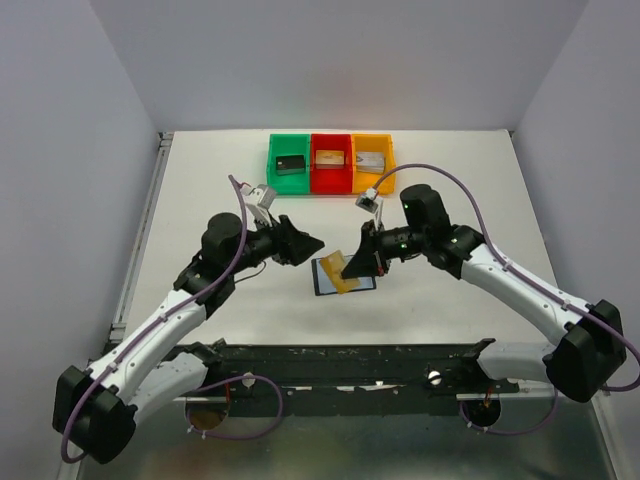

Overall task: Take the credit cards out of the card holder
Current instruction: Remove the credit card from the card holder.

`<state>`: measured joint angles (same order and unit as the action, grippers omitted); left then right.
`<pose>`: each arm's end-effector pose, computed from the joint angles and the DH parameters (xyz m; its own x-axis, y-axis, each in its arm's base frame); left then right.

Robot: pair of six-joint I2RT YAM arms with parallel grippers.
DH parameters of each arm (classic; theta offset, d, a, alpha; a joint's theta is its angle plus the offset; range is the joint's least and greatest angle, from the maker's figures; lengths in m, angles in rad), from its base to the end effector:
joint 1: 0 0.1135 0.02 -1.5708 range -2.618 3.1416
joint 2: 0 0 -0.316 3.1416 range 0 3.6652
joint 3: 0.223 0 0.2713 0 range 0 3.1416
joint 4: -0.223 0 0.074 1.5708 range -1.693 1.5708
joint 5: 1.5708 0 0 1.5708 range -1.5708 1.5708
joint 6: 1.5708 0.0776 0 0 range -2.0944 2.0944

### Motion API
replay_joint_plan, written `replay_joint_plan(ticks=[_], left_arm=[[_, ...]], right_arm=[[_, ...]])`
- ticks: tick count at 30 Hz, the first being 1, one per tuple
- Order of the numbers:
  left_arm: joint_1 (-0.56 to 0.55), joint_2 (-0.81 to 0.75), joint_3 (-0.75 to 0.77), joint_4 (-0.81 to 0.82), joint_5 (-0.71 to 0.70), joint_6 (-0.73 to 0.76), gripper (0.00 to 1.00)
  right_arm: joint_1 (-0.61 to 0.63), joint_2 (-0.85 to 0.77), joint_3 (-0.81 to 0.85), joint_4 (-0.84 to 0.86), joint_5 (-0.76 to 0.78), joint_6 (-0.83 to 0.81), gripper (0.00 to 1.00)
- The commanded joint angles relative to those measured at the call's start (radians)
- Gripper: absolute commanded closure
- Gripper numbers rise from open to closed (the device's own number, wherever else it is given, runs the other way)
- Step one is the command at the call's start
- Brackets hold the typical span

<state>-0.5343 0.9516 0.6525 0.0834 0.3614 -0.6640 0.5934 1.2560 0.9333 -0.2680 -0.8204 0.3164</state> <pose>0.2014 -0.1511 0.3188 -0.6218 -0.3019 -0.7227 0.4957 0.5626 -0.6616 0.2149 0.2134 0.3163 -0.7142 -0.2257 -0.6626 -0.6974 0.3114 0.6456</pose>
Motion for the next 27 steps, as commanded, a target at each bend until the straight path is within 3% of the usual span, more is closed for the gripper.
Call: replay_joint_plan(ticks=[1, 4, 10, 27], left_arm=[[0.025, -0.123, -0.014, 0.117, 0.391, 0.073, 0.30], [0.034, -0.171, 0.031, 0.086, 0.493, 0.139, 0.26], [0.045, -0.134, 0.099, 0.015, 0.675, 0.191, 0.30], [-0.013, -0.047, 0.114, -0.076, 0.697, 0.259, 0.43]], right_arm=[[0.066, -0.023, 0.078, -0.211, -0.154, -0.175, 1.00], [0.075, -0.024, 0.094, -0.247, -0.197, -0.210, 1.00], [0.097, -0.013, 0.163, -0.356, -0.226, -0.273, 1.00], [0.148, 0.028, 0.277, -0.438, -0.172, -0.292, 1.00]])
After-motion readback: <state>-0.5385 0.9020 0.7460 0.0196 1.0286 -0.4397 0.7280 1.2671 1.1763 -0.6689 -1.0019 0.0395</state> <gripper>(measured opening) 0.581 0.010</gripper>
